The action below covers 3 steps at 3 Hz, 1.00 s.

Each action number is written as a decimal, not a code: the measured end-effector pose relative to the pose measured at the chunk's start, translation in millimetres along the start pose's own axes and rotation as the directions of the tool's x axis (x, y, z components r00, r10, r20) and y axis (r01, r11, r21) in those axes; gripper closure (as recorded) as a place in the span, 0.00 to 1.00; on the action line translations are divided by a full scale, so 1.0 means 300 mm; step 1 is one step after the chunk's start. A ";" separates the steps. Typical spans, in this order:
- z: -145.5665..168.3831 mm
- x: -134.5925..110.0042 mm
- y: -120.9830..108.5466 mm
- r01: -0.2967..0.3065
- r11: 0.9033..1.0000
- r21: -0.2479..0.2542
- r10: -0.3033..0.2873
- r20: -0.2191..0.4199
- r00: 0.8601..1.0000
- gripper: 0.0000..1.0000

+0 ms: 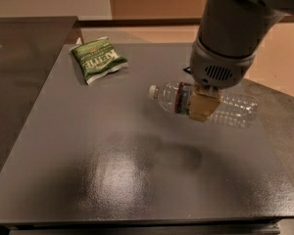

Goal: Pick water bottle

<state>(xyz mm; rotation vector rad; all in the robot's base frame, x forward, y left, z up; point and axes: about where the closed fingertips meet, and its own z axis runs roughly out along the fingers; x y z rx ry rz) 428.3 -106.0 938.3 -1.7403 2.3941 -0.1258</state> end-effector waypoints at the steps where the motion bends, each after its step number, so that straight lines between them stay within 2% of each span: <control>1: -0.059 -0.035 -0.007 0.044 0.999 0.010 -0.044 0.024 0.999 1.00; 2: -0.106 -0.064 -0.002 0.091 0.996 0.012 -0.092 0.068 0.994 1.00; 3: -0.124 -0.076 -0.003 0.095 0.995 0.031 -0.097 0.080 0.992 1.00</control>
Offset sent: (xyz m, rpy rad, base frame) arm -0.0046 0.0204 0.0386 0.0702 0.0025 0.1695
